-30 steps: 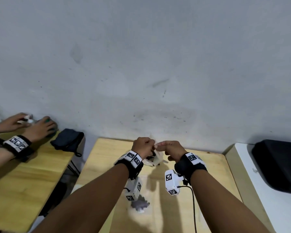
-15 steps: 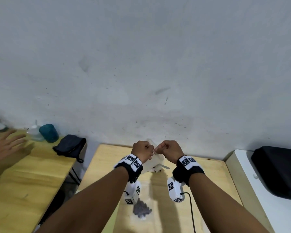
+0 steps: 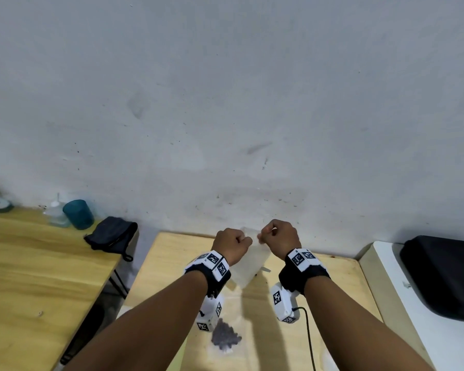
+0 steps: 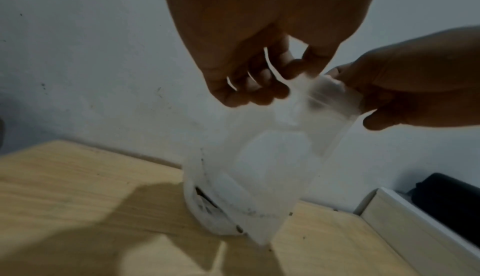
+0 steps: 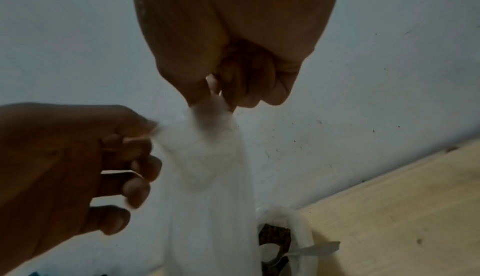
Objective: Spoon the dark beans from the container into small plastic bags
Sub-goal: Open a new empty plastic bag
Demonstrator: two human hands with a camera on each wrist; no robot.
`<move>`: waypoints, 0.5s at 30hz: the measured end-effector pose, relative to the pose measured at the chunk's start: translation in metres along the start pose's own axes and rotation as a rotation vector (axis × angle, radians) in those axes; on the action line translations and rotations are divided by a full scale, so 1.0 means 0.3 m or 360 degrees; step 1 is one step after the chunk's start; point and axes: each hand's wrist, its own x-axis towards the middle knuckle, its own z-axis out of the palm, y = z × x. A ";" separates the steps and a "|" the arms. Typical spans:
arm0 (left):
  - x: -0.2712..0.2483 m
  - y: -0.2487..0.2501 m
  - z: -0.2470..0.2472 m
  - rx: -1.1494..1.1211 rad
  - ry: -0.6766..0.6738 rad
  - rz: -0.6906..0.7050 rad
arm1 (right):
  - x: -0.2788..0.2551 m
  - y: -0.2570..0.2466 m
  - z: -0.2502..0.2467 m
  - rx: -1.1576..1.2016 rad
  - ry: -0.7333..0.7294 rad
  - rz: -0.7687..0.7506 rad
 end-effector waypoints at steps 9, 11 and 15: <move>-0.012 0.004 0.026 0.0745 -0.0098 0.0167 | 0.000 0.029 -0.021 0.0558 -0.0175 0.0260; -0.003 -0.003 0.032 0.0833 -0.0103 0.0222 | -0.002 0.040 -0.021 0.0562 -0.0256 0.0269; 0.003 -0.020 0.033 0.0916 -0.0082 0.0327 | -0.004 0.056 -0.027 0.0393 -0.0451 0.0180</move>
